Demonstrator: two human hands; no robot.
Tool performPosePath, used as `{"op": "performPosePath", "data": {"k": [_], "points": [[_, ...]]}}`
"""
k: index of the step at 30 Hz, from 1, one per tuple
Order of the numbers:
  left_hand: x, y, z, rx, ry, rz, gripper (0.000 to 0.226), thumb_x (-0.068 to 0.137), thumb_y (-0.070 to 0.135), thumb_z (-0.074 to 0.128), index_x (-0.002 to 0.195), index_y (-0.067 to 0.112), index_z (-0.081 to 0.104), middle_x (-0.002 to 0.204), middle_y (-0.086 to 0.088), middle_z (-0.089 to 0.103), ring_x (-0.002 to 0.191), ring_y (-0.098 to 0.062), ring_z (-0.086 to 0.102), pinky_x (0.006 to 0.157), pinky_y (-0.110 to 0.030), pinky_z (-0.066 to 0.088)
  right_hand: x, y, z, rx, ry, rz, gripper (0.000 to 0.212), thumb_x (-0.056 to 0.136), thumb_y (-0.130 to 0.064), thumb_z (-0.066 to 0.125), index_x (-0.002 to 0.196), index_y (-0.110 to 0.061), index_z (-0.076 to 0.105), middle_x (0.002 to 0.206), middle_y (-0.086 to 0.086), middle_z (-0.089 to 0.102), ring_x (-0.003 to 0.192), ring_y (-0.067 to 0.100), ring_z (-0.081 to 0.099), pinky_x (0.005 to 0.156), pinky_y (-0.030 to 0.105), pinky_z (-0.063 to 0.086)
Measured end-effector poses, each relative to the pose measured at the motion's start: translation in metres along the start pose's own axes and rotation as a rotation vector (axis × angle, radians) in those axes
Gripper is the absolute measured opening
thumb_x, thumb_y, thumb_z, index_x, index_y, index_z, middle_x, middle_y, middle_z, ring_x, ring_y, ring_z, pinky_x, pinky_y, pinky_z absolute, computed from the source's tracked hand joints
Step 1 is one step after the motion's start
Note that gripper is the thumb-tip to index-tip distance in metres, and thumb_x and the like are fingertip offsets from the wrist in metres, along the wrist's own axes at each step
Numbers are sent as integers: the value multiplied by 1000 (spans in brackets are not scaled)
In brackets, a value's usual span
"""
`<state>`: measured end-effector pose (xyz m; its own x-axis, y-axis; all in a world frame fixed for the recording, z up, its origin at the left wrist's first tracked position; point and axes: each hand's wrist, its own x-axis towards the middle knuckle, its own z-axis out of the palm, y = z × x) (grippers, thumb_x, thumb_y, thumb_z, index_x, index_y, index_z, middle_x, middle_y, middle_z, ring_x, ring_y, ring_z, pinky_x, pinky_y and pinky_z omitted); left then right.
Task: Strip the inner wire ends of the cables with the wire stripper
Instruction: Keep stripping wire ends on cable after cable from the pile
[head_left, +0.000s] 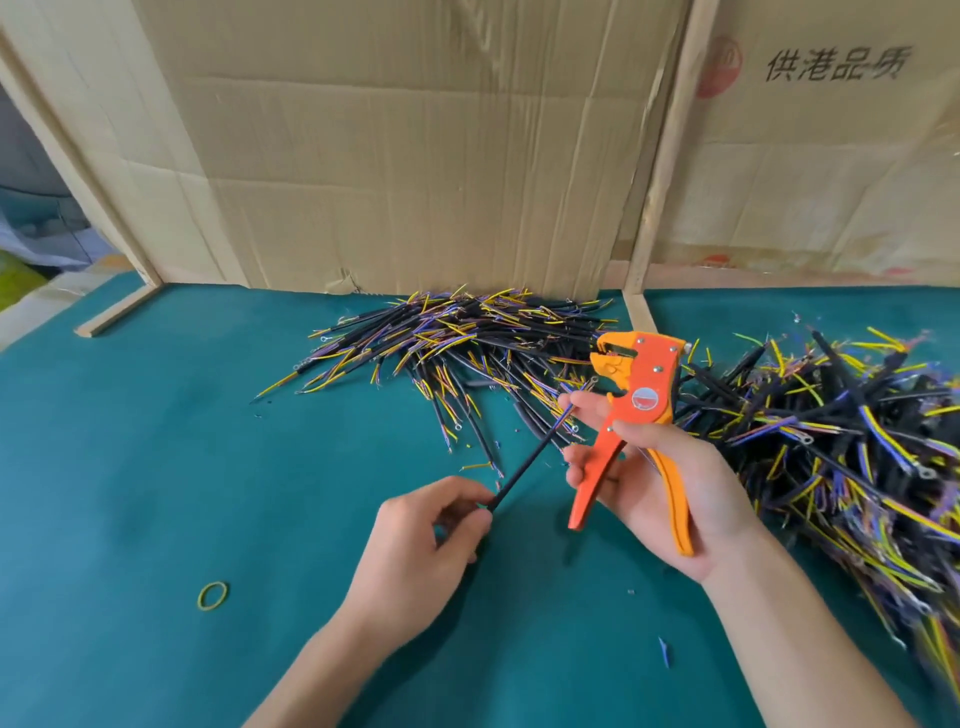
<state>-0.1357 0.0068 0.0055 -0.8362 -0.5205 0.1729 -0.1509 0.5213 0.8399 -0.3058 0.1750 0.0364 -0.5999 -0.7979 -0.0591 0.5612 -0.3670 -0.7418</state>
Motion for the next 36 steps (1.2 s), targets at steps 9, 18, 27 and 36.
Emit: {"op": "performPosePath", "data": {"k": [9,18,27,36], "points": [[21,9,1,-206,-332,-38,30,86,48,63,91,21,74,67,-4,71,56,-18,65,58,-23,50,0,-1,0,125,-248,-38,60,89,-20,66,146,-5,52,156,9,46,88,22,63,82,33,53],[27,12,11,-513,-150,-39,12,99,22,63,98,15,73,72,-6,71,59,-16,59,56,-26,47,6,27,15,-53,-257,83,76,74,-23,83,143,-5,56,152,10,52,82,28,64,76,38,55],[47,4,-14,-848,172,-182,10,95,8,63,89,11,57,76,-16,67,59,-14,63,49,-21,51,8,27,13,-126,-268,232,65,79,-25,79,136,1,59,148,22,52,78,33,64,76,43,54],[56,-7,-32,-844,375,-279,20,92,6,71,92,7,51,68,-9,71,59,-19,70,53,-22,54,6,30,18,-142,-304,280,67,80,-22,79,138,1,56,141,32,53,83,34,65,77,43,54]]}}
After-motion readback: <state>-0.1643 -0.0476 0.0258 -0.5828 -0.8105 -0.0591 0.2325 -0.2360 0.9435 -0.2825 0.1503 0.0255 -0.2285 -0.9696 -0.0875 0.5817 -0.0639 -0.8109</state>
